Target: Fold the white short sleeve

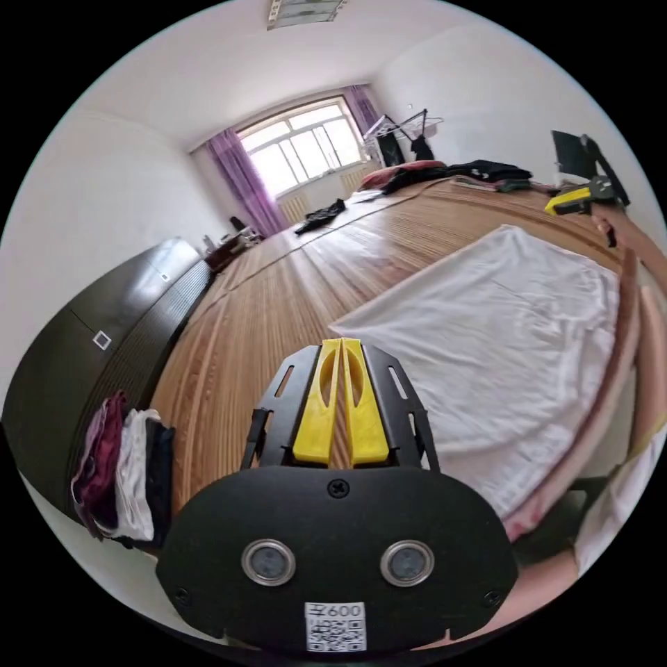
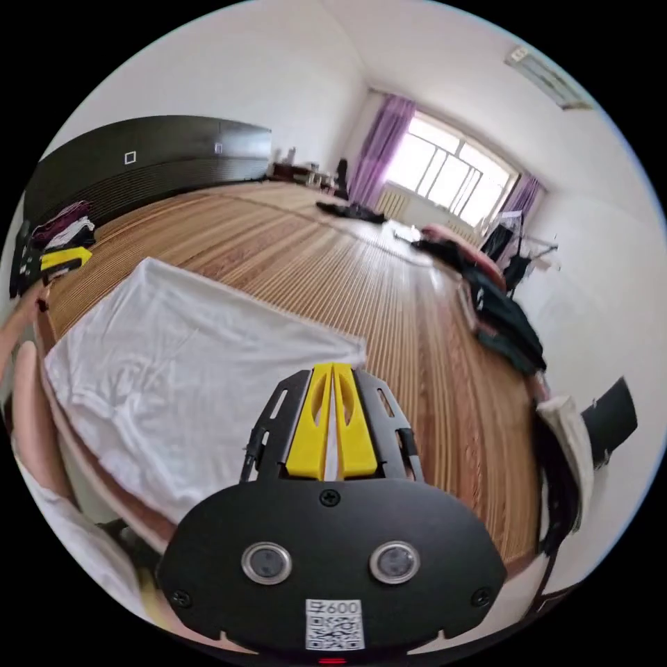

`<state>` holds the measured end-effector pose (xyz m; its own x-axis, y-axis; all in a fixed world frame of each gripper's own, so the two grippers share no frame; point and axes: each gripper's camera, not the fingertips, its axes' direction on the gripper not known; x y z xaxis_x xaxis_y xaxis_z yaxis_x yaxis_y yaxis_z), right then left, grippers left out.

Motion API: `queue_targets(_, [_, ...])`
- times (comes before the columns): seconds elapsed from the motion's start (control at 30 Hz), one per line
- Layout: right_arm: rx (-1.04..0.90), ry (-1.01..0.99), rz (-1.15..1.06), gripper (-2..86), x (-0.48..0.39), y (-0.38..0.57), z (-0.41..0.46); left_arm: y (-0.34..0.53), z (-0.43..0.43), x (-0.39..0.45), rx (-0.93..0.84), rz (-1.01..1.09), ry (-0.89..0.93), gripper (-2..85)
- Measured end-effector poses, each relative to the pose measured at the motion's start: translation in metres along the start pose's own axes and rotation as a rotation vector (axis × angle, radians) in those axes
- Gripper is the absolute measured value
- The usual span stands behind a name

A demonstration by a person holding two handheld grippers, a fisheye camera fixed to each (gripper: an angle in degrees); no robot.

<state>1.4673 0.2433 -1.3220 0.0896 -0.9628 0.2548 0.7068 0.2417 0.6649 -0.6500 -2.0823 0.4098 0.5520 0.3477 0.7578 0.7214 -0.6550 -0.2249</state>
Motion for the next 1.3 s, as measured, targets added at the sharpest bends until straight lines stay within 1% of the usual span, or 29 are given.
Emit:
queue_targets(0.03, [-0.042, -0.057, 0.027, -0.8, -0.006, 0.025, -0.008, 0.025, -0.021, 0.012, 0.018, -0.016, 0.065, 0.9])
queue_targets(0.1, [-0.015, -0.125, 0.109, -0.8, -0.014, 0.064, -0.024, 0.058, -0.039, 0.027, 0.005, -0.057, 0.145, 0.8])
queue_targets(0.17, [0.028, -0.256, 0.140, -0.8, -0.033, 0.101, -0.040, 0.087, -0.042, 0.039, -0.046, -0.104, 0.225, 0.8])
queue_targets(0.3, [0.087, -0.286, 0.080, -0.8, -0.075, 0.128, -0.053, 0.110, -0.034, 0.049, -0.025, -0.112, 0.255, 0.8])
queue_targets(0.4, [0.064, -0.324, 0.044, -0.8, -0.101, 0.135, -0.054, 0.111, -0.017, 0.049, -0.075, -0.106, 0.367, 0.8])
queue_targets(0.47, [0.087, -0.396, 0.014, -0.8, -0.120, 0.139, -0.057, 0.105, -0.012, 0.060, -0.077, -0.072, 0.442, 0.7])
queue_targets(0.63, [0.108, -0.328, -0.035, -0.8, -0.150, 0.144, -0.054, 0.098, -0.004, 0.086, -0.033, -0.048, 0.383, 0.6])
queue_targets(0.7, [0.116, -0.332, -0.041, -0.9, -0.154, 0.149, -0.051, 0.098, 0.010, 0.090, -0.067, -0.017, 0.410, 0.6])
queue_targets(0.73, [0.090, -0.345, -0.050, -0.9, -0.156, 0.153, -0.044, 0.100, 0.024, 0.093, -0.144, 0.023, 0.410, 0.6])
queue_targets(0.77, [0.025, -0.379, -0.074, -0.9, -0.160, 0.157, -0.033, 0.105, 0.038, 0.093, -0.211, 0.053, 0.392, 0.7])
queue_targets(0.8, [0.000, -0.416, -0.085, -0.9, -0.161, 0.159, -0.029, 0.109, 0.037, 0.088, -0.189, 0.041, 0.401, 0.7])
queue_targets(0.83, [0.017, -0.431, -0.050, -0.9, -0.158, 0.164, -0.030, 0.115, 0.041, 0.074, -0.192, -0.009, 0.431, 0.7])
queue_targets(0.93, [0.014, -0.455, -0.056, -0.9, -0.153, 0.173, -0.035, 0.121, 0.049, 0.044, -0.232, -0.058, 0.486, 0.7])
queue_targets(1.03, [0.004, -0.490, -0.057, -0.9, -0.143, 0.180, -0.041, 0.128, 0.051, 0.029, -0.218, -0.064, 0.498, 0.8])
queue_targets(1.13, [0.083, -0.499, 0.027, -0.9, -0.124, 0.192, -0.058, 0.130, 0.047, 0.022, -0.215, -0.056, 0.482, 0.8])
queue_targets(1.3, [0.054, -0.440, 0.007, -0.8, -0.118, 0.195, -0.058, 0.100, 0.032, 0.020, -0.103, -0.035, 0.486, 0.8])
